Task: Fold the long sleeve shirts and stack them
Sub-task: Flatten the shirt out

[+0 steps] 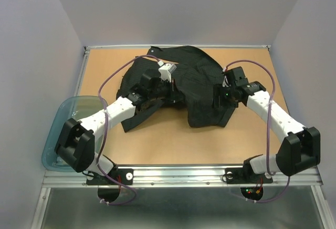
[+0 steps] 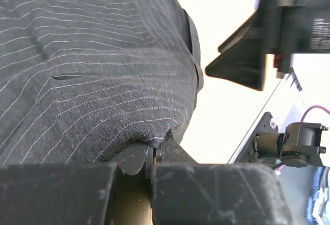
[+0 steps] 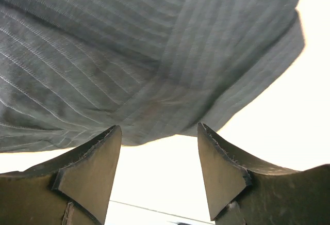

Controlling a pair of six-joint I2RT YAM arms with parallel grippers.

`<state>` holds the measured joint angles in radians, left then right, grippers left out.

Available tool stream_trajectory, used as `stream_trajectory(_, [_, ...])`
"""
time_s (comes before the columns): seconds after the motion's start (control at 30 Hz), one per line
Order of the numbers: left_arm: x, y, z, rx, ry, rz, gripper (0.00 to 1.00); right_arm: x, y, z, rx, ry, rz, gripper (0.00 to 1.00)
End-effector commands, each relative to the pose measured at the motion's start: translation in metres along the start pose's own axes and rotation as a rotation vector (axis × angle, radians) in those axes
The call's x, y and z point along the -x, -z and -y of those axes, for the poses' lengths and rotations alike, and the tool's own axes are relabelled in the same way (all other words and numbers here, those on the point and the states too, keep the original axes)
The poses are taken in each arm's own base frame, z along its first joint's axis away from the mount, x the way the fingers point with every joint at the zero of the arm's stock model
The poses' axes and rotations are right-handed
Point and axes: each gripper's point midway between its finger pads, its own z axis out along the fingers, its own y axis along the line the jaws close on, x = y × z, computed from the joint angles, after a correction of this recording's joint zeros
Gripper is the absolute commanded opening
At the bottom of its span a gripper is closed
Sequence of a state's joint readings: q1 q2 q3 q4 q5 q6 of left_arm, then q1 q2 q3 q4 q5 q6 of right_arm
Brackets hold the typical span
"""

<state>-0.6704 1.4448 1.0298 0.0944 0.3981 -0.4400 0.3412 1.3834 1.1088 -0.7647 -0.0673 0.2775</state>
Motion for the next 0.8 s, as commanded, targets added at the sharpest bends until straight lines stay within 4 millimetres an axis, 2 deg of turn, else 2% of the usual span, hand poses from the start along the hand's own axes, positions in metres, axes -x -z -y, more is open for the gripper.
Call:
stream_trajectory(0.0, [-0.007, 0.015, 0.011, -0.043, 0.047, -0.042, 0.0, -0.004, 0.0, -0.004, 0.059, -0.066, 0.036, 0.66])
stream_trajectory(0.1, [-0.019, 0.012, 0.01, -0.056, 0.069, -0.081, 0.0, -0.011, -0.01, 0.003, 0.048, -0.131, 0.042, 0.65])
stream_trajectory(0.13, [-0.022, 0.012, 0.011, -0.066, 0.075, -0.092, 0.0, -0.021, -0.017, 0.009, 0.041, -0.155, 0.026, 0.64])
stream_trajectory(0.17, [-0.023, 0.013, 0.011, -0.067, 0.076, -0.096, 0.0, -0.015, -0.022, 0.012, 0.043, -0.182, 0.053, 0.61])
stream_trajectory(0.23, [-0.027, 0.013, 0.009, -0.063, 0.08, -0.103, 0.0, -0.025, -0.033, 0.017, 0.028, -0.228, 0.04, 0.58])
stream_trajectory(0.27, [-0.027, 0.015, 0.009, -0.062, 0.077, -0.104, 0.0, -0.019, -0.038, 0.018, 0.025, -0.235, 0.069, 0.54])
stream_trajectory(0.33, [-0.026, 0.016, 0.01, -0.064, 0.067, -0.104, 0.0, -0.022, -0.051, 0.022, 0.007, -0.269, 0.065, 0.49])
stream_trajectory(0.43, [-0.025, 0.021, 0.011, -0.052, 0.053, -0.115, 0.0, -0.014, -0.068, 0.035, -0.034, -0.305, 0.087, 0.41])
stream_trajectory(0.47, [-0.022, 0.022, 0.012, -0.053, 0.046, -0.112, 0.0, -0.006, -0.071, 0.037, -0.037, -0.312, 0.108, 0.41])
stream_trajectory(0.53, [-0.021, 0.026, 0.011, -0.047, 0.04, -0.122, 0.0, -0.005, -0.082, 0.046, -0.066, -0.329, 0.095, 0.4])
stream_trajectory(0.73, [-0.016, 0.044, 0.013, -0.074, 0.044, -0.159, 0.0, 0.021, -0.1, 0.088, -0.187, -0.402, 0.147, 0.35])
stream_trajectory(0.77, [-0.022, 0.049, 0.01, -0.068, 0.029, -0.192, 0.0, 0.023, -0.106, 0.097, -0.207, -0.418, 0.145, 0.35])
